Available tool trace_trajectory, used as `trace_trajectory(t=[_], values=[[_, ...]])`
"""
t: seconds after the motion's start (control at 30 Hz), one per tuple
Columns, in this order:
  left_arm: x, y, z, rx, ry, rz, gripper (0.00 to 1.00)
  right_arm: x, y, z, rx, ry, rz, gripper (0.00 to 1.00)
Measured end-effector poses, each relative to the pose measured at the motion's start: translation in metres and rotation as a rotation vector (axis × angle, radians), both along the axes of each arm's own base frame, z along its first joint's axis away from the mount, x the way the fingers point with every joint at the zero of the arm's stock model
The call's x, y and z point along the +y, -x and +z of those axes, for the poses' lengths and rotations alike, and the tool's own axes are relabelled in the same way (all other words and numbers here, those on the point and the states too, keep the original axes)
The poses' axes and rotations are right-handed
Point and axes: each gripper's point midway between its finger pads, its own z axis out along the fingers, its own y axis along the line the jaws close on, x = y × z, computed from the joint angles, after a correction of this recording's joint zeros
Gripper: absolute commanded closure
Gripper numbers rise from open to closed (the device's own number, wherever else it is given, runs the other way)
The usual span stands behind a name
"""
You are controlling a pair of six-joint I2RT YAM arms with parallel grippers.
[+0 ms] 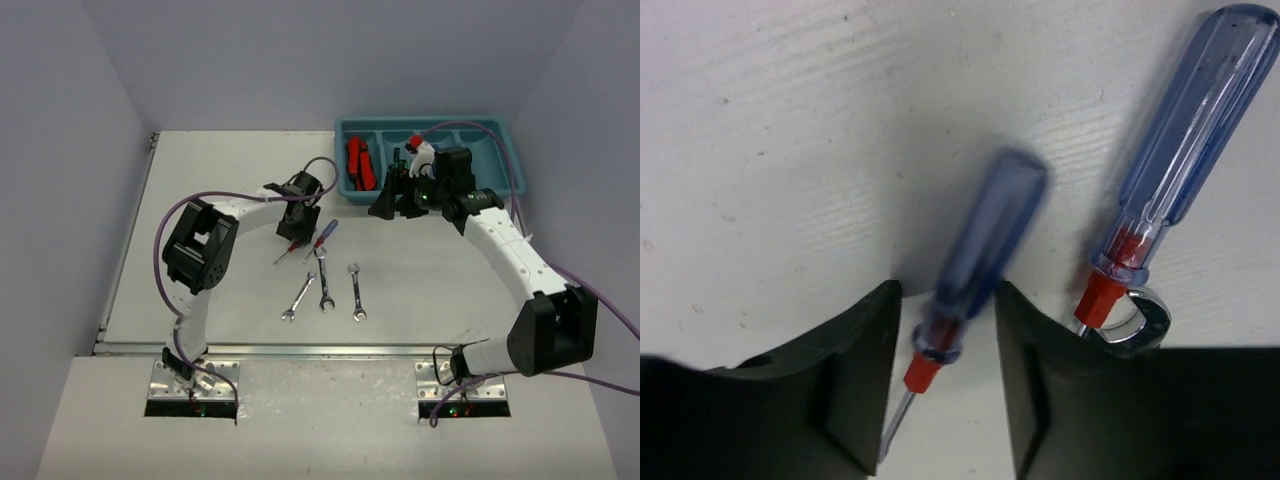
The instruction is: Sort the tools into containers
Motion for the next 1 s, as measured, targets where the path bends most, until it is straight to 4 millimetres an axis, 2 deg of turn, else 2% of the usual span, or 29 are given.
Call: trace_trajectory(t=[0.07,0.1,0.13,0.17,0.33,0.4,0.47,0.57,0.67,0.73,0.83,0.87,0.93,1.0], values=[[0.0,-0.003,0.0,-0.005,0.003,0.013,0.91,0.004,0.001,0.005,-0.009,-0.025,0.014,0.2],[0.001,-0.004,0.0,-0.009,0.005,0.028,0.98,0.008,0.002,0.006,-0.011,-0.042,0.026,0.13],[0.002,-0.005,0.0,-0.011,0.006,0.041,1.0,0.011,0.003,0.007,-0.012,-0.059,0.038,0.04],[0.005,-0.008,0.001,-0.015,0.006,0.057,1.0,0.015,0.005,0.006,-0.009,-0.08,0.052,0.01],[0.027,-0.02,0.001,-0.045,0.034,0.182,1.0,0.04,0.027,-0.009,0.058,-0.207,0.148,0.01],[0.039,-0.021,0.002,-0.06,0.048,0.238,1.0,0.052,0.036,-0.014,0.092,-0.257,0.191,0.01],[0.048,-0.012,0.007,-0.072,0.078,0.3,1.0,0.067,0.042,-0.02,0.115,-0.279,0.233,0.01],[0.045,0.006,0.031,-0.117,0.213,0.359,1.0,0.102,0.053,-0.034,0.156,-0.287,0.315,0.01],[0.025,0.021,0.072,-0.2,0.444,0.386,1.0,0.138,0.067,-0.055,0.211,-0.293,0.385,0.04],[0.011,0.028,0.104,-0.261,0.607,0.382,1.0,0.156,0.075,-0.067,0.239,-0.294,0.411,0.13],[-0.005,0.038,0.138,-0.311,0.811,0.373,1.0,0.181,0.074,-0.079,0.257,-0.294,0.426,0.35],[-0.008,0.041,0.144,-0.311,0.856,0.372,1.0,0.188,0.071,-0.08,0.254,-0.297,0.428,0.5],[-0.014,0.046,0.151,-0.299,0.915,0.374,1.0,0.198,0.062,-0.079,0.247,-0.31,0.424,0.73],[-0.016,0.048,0.153,-0.292,0.941,0.387,1.0,0.206,0.052,-0.075,0.233,-0.335,0.422,1.0]])
